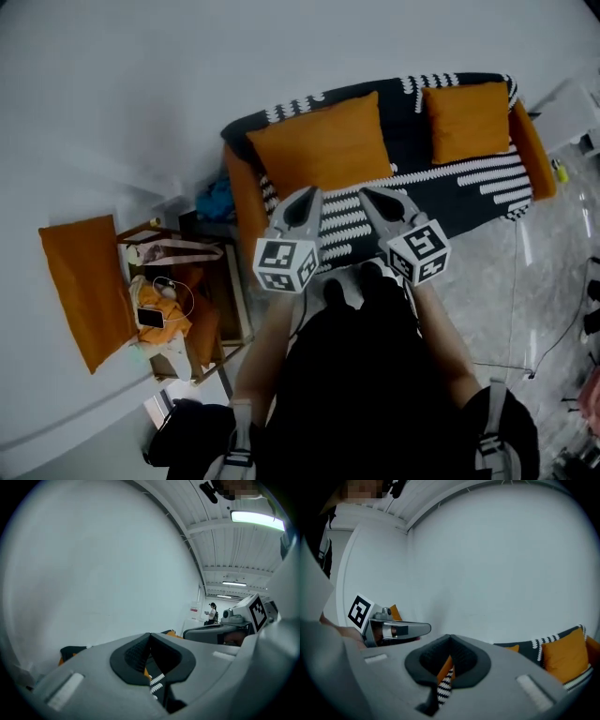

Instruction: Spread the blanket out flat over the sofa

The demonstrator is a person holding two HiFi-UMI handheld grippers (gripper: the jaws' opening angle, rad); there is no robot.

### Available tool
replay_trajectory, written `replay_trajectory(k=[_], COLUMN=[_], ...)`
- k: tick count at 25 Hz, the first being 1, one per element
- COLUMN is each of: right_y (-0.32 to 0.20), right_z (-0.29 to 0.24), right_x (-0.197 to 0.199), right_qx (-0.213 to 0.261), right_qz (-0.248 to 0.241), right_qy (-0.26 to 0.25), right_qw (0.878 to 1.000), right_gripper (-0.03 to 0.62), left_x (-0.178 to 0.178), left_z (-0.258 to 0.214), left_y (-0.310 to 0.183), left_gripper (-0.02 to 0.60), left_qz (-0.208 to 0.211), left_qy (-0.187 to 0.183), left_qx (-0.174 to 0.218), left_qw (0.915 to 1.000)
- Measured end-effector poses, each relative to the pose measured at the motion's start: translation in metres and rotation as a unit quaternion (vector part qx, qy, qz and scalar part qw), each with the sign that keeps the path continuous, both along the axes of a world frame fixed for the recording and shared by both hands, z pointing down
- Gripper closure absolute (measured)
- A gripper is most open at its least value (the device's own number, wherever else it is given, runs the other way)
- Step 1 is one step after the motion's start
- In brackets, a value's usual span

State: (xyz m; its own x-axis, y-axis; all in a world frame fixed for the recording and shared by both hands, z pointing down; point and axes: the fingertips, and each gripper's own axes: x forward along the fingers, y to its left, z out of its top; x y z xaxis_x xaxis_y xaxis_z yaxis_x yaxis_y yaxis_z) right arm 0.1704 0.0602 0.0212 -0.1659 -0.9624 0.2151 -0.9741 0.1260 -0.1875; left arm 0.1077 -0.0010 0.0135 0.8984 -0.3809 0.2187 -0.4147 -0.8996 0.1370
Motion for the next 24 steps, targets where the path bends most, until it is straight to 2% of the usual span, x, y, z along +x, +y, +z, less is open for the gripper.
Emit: replay_trajectory(k=[7,24], right_y=[0.013,0.021], right_z=[-0.006,-0.013], right_x=[-0.021,-0.037], right_qx=[0.001,-0.005], right_qz=[0.016,0.020], right_qy=[-0.006,0.012], right_qw=[1.000,1.000], right_gripper=[0.592,0.592], left_x=[-0.018,-0.026], left_z=[-0.015,-0.017], left_y=[0.018,0.029], left_gripper=[0.571,0.571], left_qz=[0.029,0.055], left_qy=[-0.006,-0.003], left_qx=[0.028,0.028], left_qw=[0.9992,0.9981])
